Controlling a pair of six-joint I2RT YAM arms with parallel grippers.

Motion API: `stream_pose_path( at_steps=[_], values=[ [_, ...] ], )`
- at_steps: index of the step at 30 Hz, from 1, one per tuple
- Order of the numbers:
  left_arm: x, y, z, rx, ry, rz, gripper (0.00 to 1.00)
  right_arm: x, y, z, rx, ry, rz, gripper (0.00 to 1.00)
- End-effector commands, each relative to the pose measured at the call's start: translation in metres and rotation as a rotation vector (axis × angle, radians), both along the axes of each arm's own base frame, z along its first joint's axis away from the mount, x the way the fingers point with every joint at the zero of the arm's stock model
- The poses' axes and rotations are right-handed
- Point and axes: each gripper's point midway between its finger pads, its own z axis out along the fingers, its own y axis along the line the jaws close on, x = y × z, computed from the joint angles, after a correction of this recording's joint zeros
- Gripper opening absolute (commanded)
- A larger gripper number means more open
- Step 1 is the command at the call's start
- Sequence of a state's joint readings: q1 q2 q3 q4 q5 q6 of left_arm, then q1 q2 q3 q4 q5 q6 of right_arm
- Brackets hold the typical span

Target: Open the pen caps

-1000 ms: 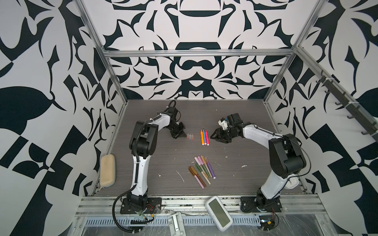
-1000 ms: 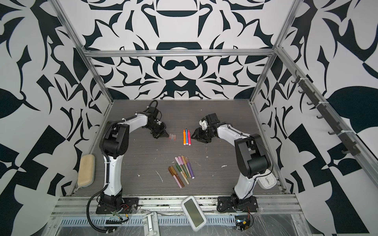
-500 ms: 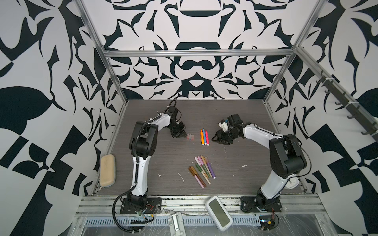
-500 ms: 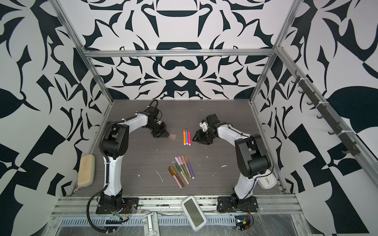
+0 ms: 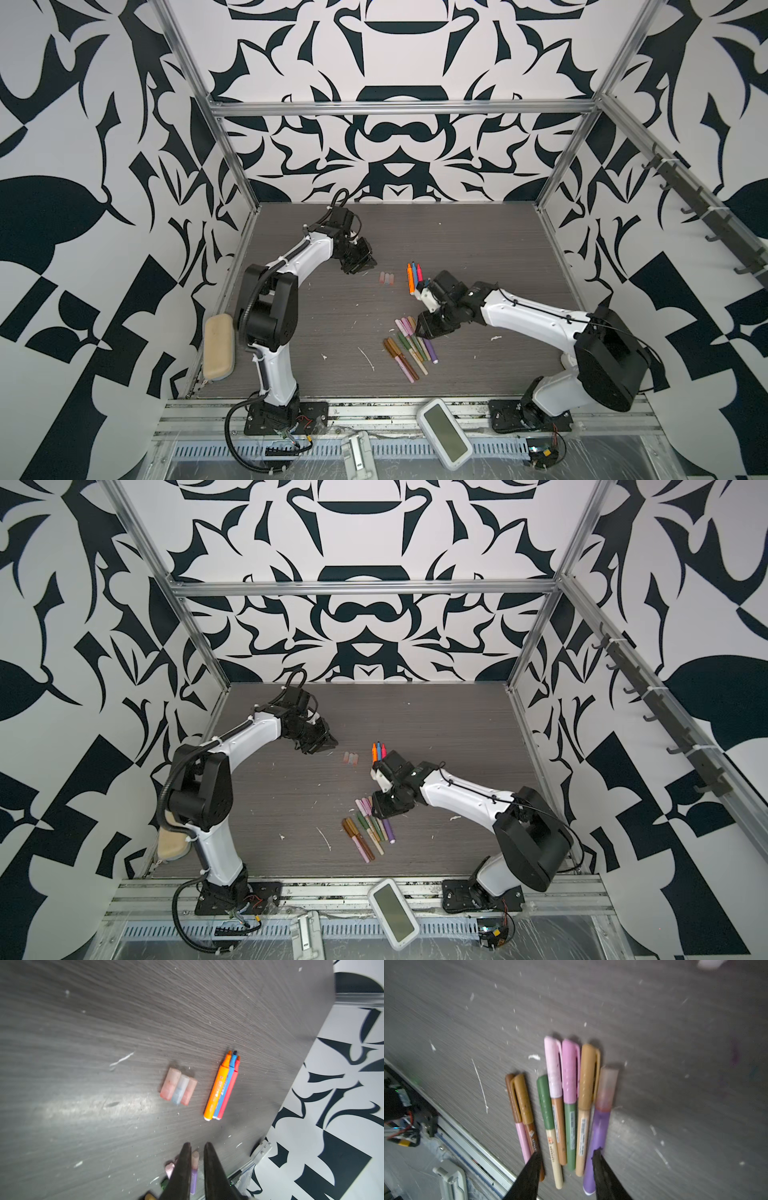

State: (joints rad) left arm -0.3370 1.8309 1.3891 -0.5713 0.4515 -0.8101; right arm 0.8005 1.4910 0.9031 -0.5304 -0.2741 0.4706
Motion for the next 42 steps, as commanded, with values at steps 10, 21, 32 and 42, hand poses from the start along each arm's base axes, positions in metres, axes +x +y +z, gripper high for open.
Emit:
stream_pose_path(
  at_steps=[10,21,32,42],
  values=[
    [-0.038,0.01,0.027,-0.16,-0.081,0.169,0.16,-0.038,-0.04,-0.03,-0.177,0.01,-0.162,0.33],
    [-0.119,0.008,0.093,0.039,-0.349,0.012,0.17,-0.04,-0.045,-0.043,-0.245,0.032,-0.131,0.32],
    [-0.155,0.063,0.117,0.104,-0.473,0.152,0.18,-0.032,-0.039,-0.036,-0.28,0.04,-0.127,0.32],
    [-0.092,0.003,0.094,-0.013,-0.457,0.154,0.17,-0.021,-0.042,-0.052,-0.335,0.046,-0.153,0.28]
  ],
)
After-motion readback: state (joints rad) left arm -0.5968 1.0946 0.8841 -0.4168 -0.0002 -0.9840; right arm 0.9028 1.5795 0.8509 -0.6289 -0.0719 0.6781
